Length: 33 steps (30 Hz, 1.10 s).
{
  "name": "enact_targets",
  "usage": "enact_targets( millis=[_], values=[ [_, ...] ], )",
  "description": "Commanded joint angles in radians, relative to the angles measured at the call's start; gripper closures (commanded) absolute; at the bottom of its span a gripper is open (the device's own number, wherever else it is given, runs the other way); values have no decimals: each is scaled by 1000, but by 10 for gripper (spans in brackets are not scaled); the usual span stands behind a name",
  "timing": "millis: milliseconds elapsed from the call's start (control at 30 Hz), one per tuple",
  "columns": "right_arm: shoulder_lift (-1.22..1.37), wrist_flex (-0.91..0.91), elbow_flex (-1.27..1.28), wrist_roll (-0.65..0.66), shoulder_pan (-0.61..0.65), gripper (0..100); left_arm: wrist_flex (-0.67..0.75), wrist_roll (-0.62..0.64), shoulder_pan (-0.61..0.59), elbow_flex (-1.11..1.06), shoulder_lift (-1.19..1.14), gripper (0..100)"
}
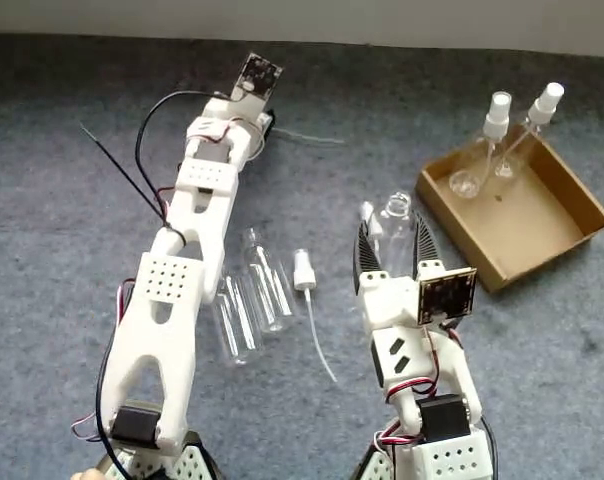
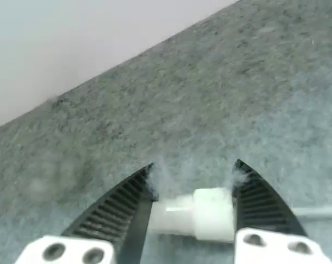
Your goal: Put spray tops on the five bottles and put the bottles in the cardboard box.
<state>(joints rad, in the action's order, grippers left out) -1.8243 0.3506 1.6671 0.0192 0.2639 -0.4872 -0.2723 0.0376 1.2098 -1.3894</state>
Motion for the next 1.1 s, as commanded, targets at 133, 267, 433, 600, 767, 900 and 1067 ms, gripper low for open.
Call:
enact_targets(
  millis=[133,267,433,600,767,900,1067],
  values=[
    [-13,4,113,3,8,857,-143,-9,-22,71,4,822],
    [-13,4,113,3,8,857,-201,-9,-41,73,5,822],
    [-13,4,113,3,8,857,-249,-9,-85,73,4,822],
    [-13,4,113,3,8,857,-345,-8,-127,73,5,822],
    [-13,4,113,3,8,857,-407,-6,-162,73,5,822],
    [-13,4,113,3,8,857,-468,-5,-166,136,5,822],
    [-13,4,113,3,8,857,-697,-5,-136,383,4,822]
  ],
)
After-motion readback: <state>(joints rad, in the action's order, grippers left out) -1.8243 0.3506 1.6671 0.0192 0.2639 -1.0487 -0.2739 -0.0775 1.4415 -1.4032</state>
